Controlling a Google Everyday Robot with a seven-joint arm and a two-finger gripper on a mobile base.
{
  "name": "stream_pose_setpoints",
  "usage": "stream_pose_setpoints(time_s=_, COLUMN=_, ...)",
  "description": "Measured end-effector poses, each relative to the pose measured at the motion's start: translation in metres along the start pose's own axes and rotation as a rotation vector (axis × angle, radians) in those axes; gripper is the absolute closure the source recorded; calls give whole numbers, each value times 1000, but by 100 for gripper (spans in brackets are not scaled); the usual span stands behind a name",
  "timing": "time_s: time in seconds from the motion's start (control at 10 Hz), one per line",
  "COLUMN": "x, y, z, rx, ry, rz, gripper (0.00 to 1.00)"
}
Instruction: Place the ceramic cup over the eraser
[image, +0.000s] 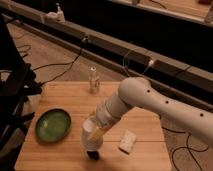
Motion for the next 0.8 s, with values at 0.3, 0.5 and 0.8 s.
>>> stream_pose_setpoints(time_s=0.3, x=4, y=16, z=5, rx=-15, ry=-5, rz=5, gripper=98)
stream_pose_setpoints(time_s=0.5, x=8, y=22, z=10, rx=-24, ry=-7, rz=-6, gripper=86)
stream_pose_setpoints(time_s=0.8, x=21, y=19, z=14, rx=0, ry=12, rz=-43, gripper=53)
